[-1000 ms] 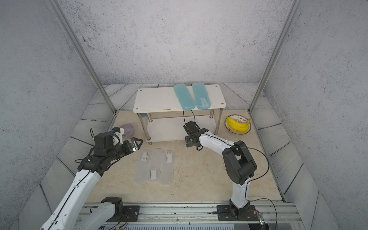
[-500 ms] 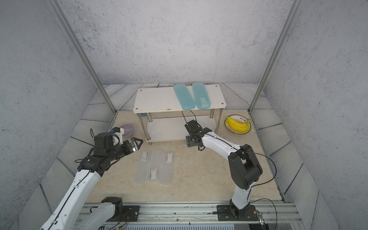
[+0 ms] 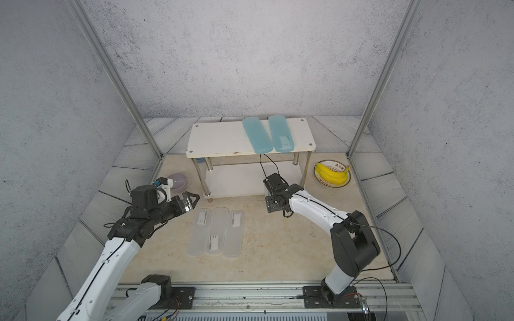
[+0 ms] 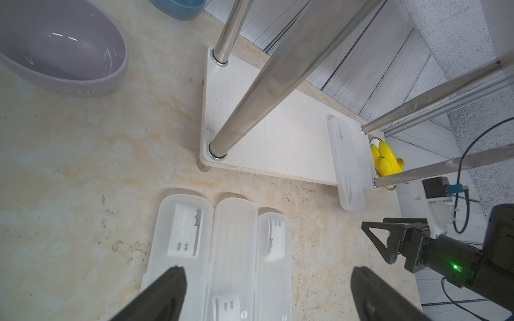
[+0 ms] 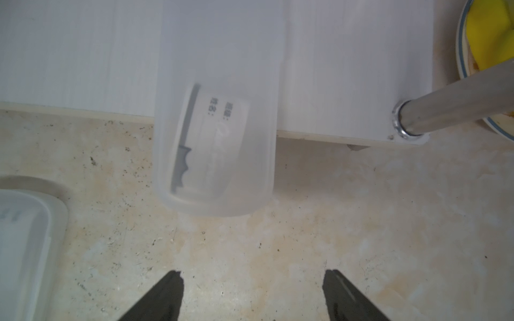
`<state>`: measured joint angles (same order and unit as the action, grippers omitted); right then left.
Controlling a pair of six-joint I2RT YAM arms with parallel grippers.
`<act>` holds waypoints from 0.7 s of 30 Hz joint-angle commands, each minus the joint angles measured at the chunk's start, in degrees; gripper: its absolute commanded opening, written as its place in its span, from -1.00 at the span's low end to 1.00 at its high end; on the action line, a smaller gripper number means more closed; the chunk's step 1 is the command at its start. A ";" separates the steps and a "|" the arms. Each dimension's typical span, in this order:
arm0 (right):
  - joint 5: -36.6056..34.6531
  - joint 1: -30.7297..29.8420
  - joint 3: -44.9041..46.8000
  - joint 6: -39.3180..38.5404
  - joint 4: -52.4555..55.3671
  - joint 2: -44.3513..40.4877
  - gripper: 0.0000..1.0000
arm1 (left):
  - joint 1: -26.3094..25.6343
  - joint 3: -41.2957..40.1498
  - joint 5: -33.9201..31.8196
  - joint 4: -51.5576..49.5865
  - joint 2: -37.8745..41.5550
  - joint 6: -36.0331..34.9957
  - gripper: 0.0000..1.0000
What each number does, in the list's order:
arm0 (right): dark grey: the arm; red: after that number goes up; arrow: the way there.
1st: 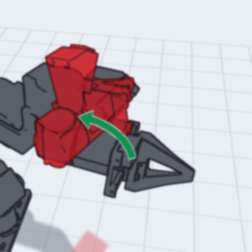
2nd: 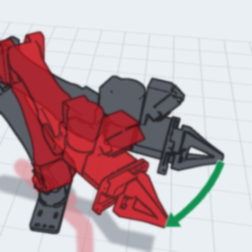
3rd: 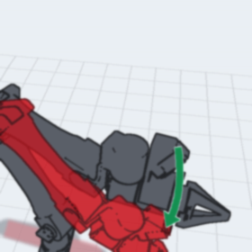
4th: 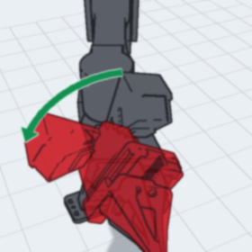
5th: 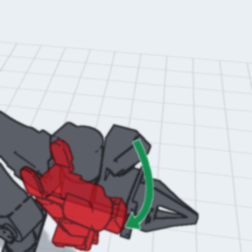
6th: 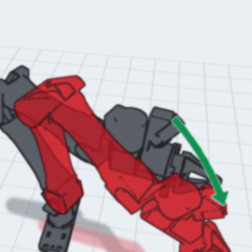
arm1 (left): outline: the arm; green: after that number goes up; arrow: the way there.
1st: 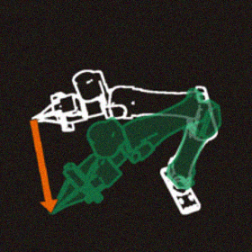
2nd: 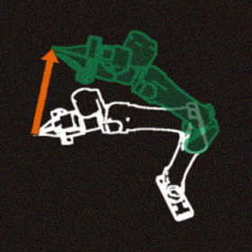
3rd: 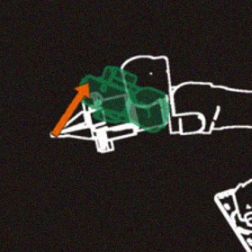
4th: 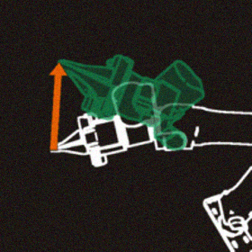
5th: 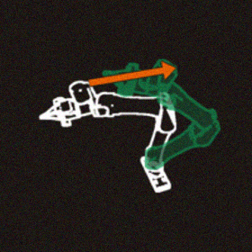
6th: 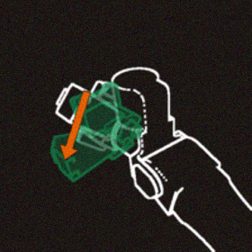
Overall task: Place the pencil cases on the shelf according to color
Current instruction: Place the pencil case on the shelf.
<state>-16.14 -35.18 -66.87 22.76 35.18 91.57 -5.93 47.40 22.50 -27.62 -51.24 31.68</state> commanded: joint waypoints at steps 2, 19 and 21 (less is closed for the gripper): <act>0.45 -0.11 4.14 -1.82 2.17 -3.73 0.62 | -0.34 0.06 0.26 0.17 0.77 -0.64 0.97; 1.92 -4.78 18.87 1.21 -0.50 -28.60 0.05 | -0.35 0.32 -0.86 -2.70 5.06 0.27 0.97; 1.67 -4.77 21.06 3.74 -2.18 -31.46 -0.24 | -0.38 0.16 -0.81 -3.05 5.41 0.31 0.97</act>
<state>-14.57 -39.79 -47.94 23.16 35.31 63.42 -5.93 47.40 22.06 -29.74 -46.78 31.99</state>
